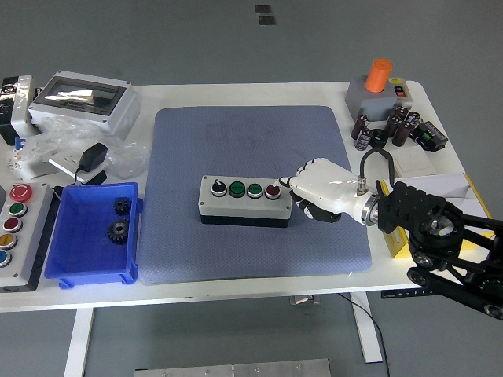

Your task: Pick up the button,place it on the desk,press the button,press the button

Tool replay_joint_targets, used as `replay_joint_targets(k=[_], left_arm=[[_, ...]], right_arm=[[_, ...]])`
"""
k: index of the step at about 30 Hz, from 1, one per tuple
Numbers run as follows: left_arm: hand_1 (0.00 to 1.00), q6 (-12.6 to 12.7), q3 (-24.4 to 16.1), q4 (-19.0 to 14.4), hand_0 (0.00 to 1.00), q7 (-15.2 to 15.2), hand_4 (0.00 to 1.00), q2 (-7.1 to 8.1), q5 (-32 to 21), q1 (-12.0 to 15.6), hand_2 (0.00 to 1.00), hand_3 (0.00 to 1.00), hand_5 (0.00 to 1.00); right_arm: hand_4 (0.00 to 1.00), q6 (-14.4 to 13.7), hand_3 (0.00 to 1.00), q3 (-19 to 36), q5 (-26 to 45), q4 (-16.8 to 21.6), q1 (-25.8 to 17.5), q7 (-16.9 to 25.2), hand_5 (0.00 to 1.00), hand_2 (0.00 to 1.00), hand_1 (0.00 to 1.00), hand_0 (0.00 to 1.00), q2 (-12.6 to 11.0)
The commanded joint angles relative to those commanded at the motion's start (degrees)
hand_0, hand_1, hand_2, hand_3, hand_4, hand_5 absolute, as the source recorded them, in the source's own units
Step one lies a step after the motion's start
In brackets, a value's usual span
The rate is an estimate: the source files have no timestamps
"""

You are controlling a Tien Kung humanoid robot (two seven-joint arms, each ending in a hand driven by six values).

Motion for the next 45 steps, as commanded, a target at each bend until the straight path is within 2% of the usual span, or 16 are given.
replay_joint_targets(k=[8,17,20,26,28,29,34,35,40,41,45], left_arm=[[0.727,-0.08,0.07,0.00,0.729,-0.19,0.415,0.07,0.07,-0.21,0.586,0.595,0.219],[0.727,-0.01,0.25,0.00,0.729,-0.18,0.417,0.20,-0.08,-0.31,0.585,0.594,0.222],[0.727,-0.01,0.36,0.00,0.729,-0.18,0.417,0.14,-0.20,-0.31,0.585,0.594,0.222],[0.728,-0.01,0.23,0.00,0.728,-0.09,0.417,0.10,-0.05,-0.24,0.585,0.595,0.224],[0.728,-0.04,0.20,0.00,0.728,-0.02,0.417,0.15,0.10,-0.24,0.585,0.595,0.224],[0.727,-0.07,0.11,0.00,0.727,0.04,0.418,0.18,0.30,-0.23,0.586,0.595,0.224],[0.727,-0.13,-0.05,0.00,0.727,0.08,0.418,0.60,0.99,-0.31,0.586,0.595,0.224],[0.727,-0.13,-0.04,0.00,0.727,0.08,0.419,0.68,1.09,-0.33,0.586,0.595,0.224],[0.727,0.09,0.05,0.00,0.727,0.50,0.419,0.93,1.42,-0.28,0.586,0.595,0.224],[0.727,0.15,-0.02,0.00,0.727,0.65,0.423,0.95,1.51,-0.20,0.587,0.595,0.221],[0.727,0.39,0.03,0.00,0.727,1.08,0.423,1.06,1.43,0.05,0.587,0.595,0.221]], right_arm=[[0.002,0.03,0.786,-0.45,0.40,-1.63,-0.16,-0.26,0.013,0.325,0.586,0.588,1.05],[0.002,0.29,0.785,-1.66,0.04,-1.77,0.05,-0.83,0.020,0.321,0.569,0.573,1.03],[0.002,-2.20,0.785,0.63,3.19,-0.72,-0.56,1.27,0.020,0.321,0.569,0.573,0.53],[0.002,-8.42,0.778,8.16,12.61,3.84,-2.53,6.73,0.020,0.320,0.556,0.573,-1.12],[0.002,-9.50,0.778,10.90,15.76,4.98,-3.57,7.81,0.020,0.320,0.556,0.573,-1.45],[0.245,-9.82,0.766,12.25,17.22,5.28,-4.00,8.05,0.092,0.332,0.478,0.429,-1.48],[0.245,-9.90,0.766,18.40,20.24,5.14,-6.74,6.66,0.092,0.332,0.478,0.429,-0.13],[0.508,-9.81,0.755,19.42,20.10,4.96,-7.29,6.25,0.151,0.418,0.512,0.453,0.23],[0.508,-9.01,0.755,25.09,18.92,4.03,-11.39,5.37,0.151,0.418,0.512,0.453,2.48],[0.787,-9.00,0.933,26.03,18.90,3.96,-12.11,5.56,0.367,0.806,0.780,0.723,2.80],[0.787,-8.86,0.933,28.62,19.03,3.78,-14.53,6.42,0.367,0.806,0.780,0.723,3.60]])
